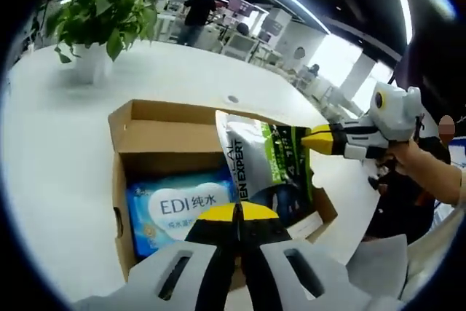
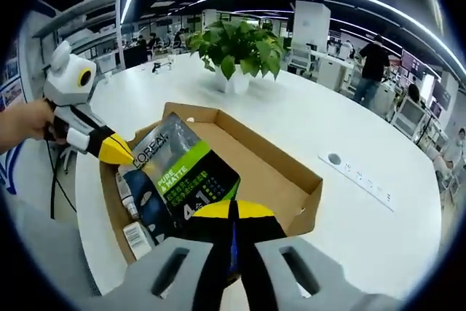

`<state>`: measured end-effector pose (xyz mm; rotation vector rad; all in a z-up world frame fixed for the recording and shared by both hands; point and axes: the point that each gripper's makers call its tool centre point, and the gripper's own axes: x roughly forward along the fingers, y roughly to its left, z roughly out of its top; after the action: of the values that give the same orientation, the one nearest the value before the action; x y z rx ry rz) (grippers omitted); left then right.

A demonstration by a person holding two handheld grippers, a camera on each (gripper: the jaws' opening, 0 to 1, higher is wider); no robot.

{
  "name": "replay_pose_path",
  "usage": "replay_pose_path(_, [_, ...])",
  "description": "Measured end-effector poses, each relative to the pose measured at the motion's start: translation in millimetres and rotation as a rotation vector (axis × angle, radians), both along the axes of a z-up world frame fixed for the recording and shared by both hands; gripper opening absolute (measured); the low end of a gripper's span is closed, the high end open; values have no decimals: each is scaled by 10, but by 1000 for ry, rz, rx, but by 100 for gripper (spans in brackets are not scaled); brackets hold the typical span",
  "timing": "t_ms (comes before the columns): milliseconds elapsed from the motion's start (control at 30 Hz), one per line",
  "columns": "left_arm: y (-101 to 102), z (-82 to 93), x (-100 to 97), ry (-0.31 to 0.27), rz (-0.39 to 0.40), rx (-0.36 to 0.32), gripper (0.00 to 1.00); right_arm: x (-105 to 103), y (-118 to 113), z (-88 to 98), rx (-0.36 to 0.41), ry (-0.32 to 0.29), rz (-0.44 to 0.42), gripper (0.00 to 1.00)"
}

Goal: Operate the shoe box by opening the lid, removing the specified soft item, and placing it in the target area until the item is outside and the box remains undamaged.

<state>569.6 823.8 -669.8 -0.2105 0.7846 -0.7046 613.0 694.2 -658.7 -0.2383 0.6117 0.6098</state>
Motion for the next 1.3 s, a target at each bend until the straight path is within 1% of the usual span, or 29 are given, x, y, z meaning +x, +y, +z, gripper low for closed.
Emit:
replay_pose_path(233, [-90, 91, -12, -11, -8, -11, 0, -24, -122, 127, 22, -12, -23, 0])
replay_pose_path(400, [-203, 139, -38, -19, -25, -8, 0, -46, -218, 204, 28, -24, -37, 0])
replay_pose_path(700, [-487, 244, -46, -39, -60, -13, 0, -87, -499, 300, 20, -32, -67, 0])
replay_pose_path(1033, [-768, 281, -73, -45, -95, -18, 0, -150, -785, 303, 2, -24, -98, 0])
replay_pose_path(1300, [-939, 286, -102, -47, -111, -22, 0, -191, -984, 296, 4, -15, -130, 0])
